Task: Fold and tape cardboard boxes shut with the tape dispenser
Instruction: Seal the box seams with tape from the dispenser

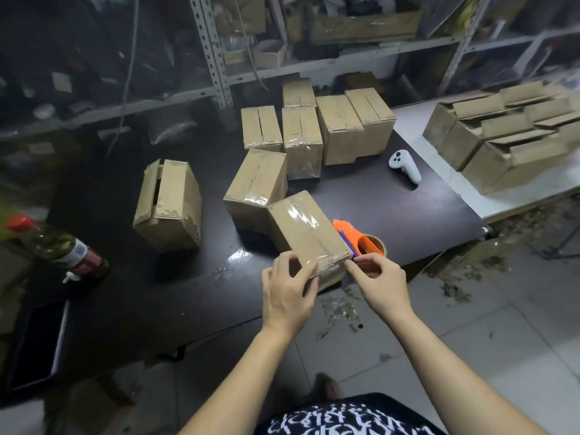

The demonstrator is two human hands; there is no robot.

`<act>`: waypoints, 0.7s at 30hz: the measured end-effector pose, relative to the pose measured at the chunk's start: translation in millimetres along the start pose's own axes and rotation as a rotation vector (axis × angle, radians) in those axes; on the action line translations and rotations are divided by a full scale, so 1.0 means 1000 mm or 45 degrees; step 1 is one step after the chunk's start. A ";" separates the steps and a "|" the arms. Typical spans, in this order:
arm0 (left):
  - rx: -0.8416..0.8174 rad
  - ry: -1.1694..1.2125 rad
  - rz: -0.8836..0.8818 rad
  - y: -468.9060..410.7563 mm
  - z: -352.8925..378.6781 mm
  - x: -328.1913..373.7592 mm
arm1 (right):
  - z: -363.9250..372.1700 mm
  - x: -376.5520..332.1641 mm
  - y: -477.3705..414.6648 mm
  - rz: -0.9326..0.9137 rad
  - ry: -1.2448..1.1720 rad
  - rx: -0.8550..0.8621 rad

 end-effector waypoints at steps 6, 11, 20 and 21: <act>0.050 0.243 -0.181 -0.030 -0.004 -0.001 | 0.011 0.005 0.003 0.214 -0.139 -0.004; 0.042 0.239 -0.515 -0.087 -0.019 -0.068 | 0.017 -0.009 0.012 0.174 -0.011 -0.042; -0.248 0.304 -0.498 -0.127 -0.007 -0.083 | 0.017 -0.017 0.009 0.044 0.160 -0.041; -0.247 0.310 -0.497 -0.124 -0.007 -0.081 | 0.016 -0.017 0.008 0.040 0.145 -0.043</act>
Point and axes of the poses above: each hand's wrist, its own y-axis away from the middle knuckle, its own z-axis out of the palm, x = y × z, the point moved 8 cm from there along -y, towards the middle knuckle, and after that the axes turned 4 degrees about x, right-handed, at the moved point
